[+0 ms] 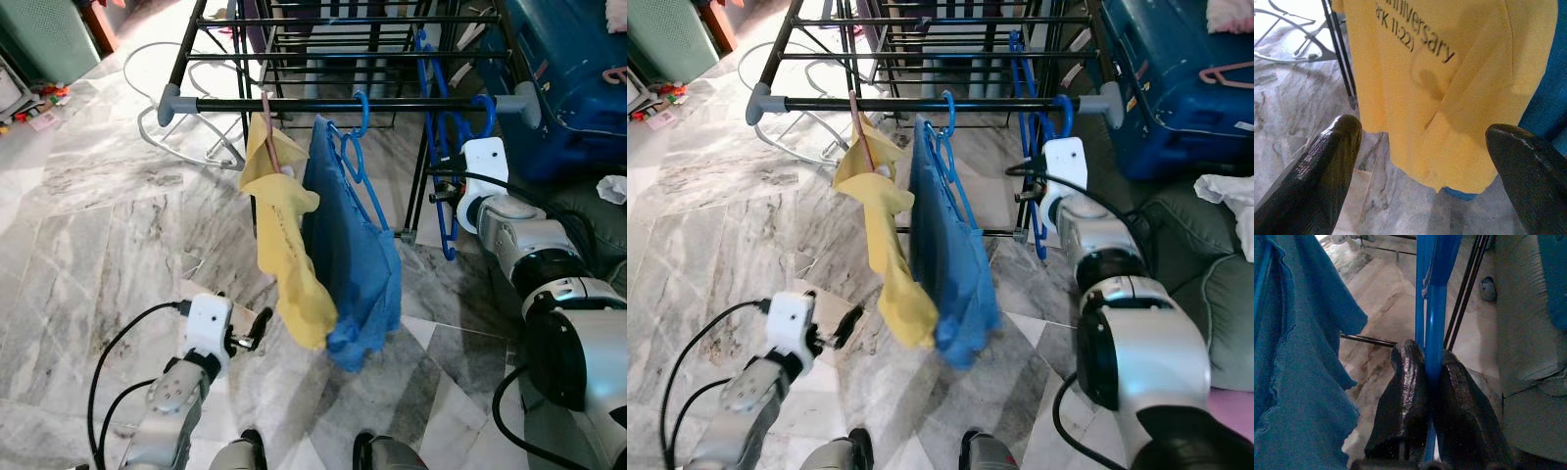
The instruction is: Hang hanger
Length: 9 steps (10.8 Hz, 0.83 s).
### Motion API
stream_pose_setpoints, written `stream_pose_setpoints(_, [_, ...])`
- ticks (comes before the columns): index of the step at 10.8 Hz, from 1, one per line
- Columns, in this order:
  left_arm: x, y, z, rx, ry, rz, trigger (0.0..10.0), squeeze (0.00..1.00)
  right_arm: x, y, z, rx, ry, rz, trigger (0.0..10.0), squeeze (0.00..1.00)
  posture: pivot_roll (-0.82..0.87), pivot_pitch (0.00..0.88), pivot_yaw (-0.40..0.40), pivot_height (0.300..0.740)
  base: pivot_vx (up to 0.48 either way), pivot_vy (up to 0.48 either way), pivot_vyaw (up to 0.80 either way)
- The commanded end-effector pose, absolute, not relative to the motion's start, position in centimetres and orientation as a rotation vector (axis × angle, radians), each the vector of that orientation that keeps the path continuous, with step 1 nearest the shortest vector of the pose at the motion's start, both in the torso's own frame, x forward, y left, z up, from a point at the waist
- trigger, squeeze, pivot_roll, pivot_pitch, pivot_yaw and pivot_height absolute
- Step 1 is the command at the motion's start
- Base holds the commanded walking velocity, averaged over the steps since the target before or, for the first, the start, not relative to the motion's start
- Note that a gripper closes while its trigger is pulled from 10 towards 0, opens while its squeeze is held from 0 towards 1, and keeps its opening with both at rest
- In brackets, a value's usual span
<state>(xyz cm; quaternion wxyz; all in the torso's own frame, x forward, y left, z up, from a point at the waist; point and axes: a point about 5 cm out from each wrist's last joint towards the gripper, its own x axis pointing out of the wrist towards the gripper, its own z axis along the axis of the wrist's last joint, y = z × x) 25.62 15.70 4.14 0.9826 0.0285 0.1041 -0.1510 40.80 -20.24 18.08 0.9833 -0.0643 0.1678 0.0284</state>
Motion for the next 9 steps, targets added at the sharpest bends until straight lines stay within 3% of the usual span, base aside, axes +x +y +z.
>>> stream_pose_setpoints(1, [25.2, 16.3, 3.9, 0.061, 0.231, -0.288, 10.0, 0.00, 41.3, -19.7, 19.7, -0.125, 0.281, 0.064, 10.0, 0.00, -0.01, 0.227, 0.024, 0.740, 0.000, 0.000, 0.00])
stream_pose_setpoints(9, [21.8, 18.8, 4.3, 0.098, 0.287, -0.193, 10.0, 0.00, 41.7, -17.9, 19.8, -0.020, 0.288, 0.062, 10.0, 0.00, 0.15, 0.259, 0.015, 0.740, 0.000, 0.000, 0.00])
